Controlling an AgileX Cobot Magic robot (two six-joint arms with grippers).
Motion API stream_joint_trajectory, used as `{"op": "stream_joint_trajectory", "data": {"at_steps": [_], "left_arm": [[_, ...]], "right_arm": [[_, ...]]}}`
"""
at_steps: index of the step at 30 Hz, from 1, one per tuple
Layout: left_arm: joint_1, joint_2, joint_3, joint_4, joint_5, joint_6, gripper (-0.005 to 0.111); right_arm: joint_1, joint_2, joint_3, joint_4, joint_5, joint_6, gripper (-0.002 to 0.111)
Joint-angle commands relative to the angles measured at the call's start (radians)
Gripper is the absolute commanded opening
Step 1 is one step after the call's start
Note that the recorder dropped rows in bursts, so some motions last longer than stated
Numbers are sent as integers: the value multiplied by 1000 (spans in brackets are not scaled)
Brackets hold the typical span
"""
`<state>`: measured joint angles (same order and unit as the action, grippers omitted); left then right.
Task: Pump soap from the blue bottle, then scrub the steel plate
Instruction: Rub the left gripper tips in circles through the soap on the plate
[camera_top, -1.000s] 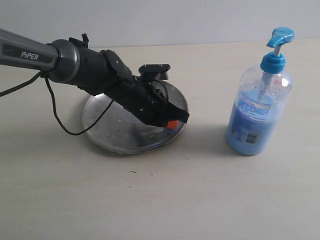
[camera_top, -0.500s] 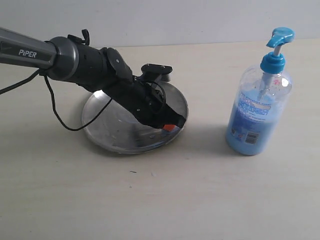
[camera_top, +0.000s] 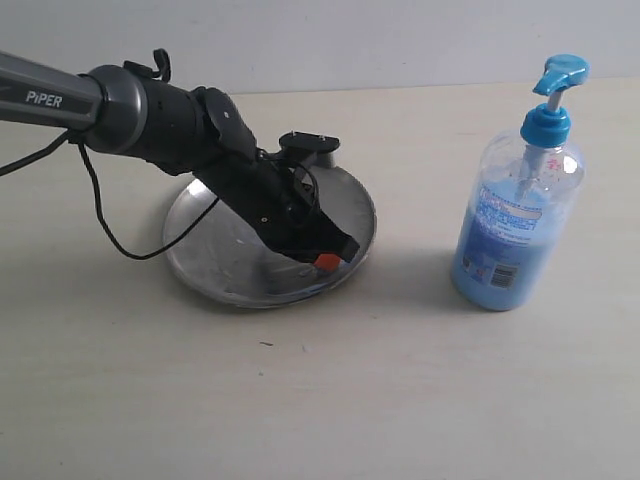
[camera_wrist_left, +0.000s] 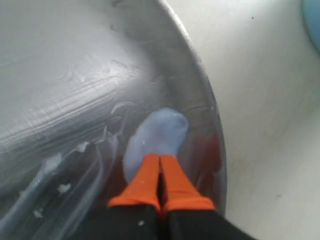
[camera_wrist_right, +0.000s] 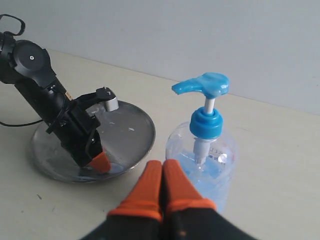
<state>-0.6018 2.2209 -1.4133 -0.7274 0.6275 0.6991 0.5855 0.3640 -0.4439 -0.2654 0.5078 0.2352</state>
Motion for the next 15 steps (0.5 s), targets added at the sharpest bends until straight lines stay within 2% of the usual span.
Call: {"op": "stream_joint_trajectory", "data": {"at_steps": [1,15], "left_arm": [[2,6,6,32,61,0,0],[2,6,6,-62,14,0,0]], "right_arm": [[-3,-4,8,3,-18,1,0],[-3,-4,8,3,-18,1,0]]}}
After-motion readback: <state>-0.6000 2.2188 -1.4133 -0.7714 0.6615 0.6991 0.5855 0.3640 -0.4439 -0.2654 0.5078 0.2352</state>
